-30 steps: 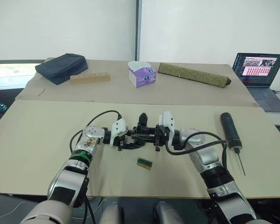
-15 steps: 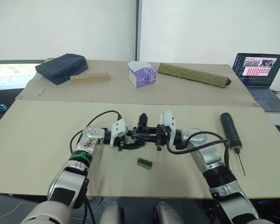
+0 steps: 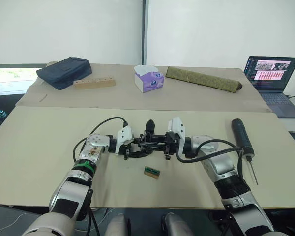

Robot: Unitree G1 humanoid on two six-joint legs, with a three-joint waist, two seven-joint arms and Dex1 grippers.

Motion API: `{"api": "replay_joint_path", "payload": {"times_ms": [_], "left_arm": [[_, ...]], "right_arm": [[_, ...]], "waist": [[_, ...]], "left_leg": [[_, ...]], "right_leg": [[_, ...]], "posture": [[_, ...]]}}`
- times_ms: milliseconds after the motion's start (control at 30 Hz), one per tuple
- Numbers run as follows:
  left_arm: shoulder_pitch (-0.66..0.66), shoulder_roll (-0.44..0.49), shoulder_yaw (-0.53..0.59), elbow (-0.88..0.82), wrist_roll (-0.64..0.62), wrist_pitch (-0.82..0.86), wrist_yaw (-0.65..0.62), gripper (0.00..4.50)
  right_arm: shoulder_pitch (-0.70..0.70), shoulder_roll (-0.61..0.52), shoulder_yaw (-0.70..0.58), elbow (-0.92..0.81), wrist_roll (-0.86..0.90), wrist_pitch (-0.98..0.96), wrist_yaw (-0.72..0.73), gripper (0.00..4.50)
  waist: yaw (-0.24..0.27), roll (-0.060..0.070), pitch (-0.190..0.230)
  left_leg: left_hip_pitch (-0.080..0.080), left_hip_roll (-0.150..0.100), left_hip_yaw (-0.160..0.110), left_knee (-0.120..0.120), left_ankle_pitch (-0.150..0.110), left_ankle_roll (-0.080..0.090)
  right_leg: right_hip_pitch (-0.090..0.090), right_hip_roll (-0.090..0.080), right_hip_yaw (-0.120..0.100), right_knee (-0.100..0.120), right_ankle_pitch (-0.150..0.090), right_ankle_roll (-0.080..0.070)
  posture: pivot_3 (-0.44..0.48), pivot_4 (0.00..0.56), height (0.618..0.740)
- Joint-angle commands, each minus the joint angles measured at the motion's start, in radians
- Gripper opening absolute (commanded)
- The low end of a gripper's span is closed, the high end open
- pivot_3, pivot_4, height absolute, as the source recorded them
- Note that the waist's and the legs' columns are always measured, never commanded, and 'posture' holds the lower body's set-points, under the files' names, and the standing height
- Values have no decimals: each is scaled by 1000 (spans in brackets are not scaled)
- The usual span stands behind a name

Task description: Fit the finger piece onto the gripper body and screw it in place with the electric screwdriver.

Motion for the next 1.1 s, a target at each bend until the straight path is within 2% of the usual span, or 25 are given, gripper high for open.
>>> {"api": "replay_joint_path", "payload": {"times_ms": [33, 500, 1100], "left_arm": [[39, 10, -32, 19, 49, 23, 3, 2239], [59, 16, -36, -10, 49, 35, -2, 2239], [79, 29, -34, -30, 42, 51, -2, 2239]], "right_arm": [[15, 7, 32, 1, -17, 9, 11, 428], [-11, 25, 22, 77, -42, -4, -17, 428], [-15, -10, 69, 80, -71, 26, -3, 428]], "waist": [[-1, 0, -1], [-3, 4, -8], [-6, 5, -11]], "left_leg": [[0, 0, 0, 0, 0, 0], [1, 0, 0, -1, 0, 0], [2, 1, 0, -1, -1, 1]], "right_leg": [[0, 0, 0, 0, 0, 0], [1, 0, 0, 0, 0, 0], [1, 1, 0, 0, -1, -1]], "posture": [[0, 150, 740], [0, 150, 740], [0, 150, 740]]}}
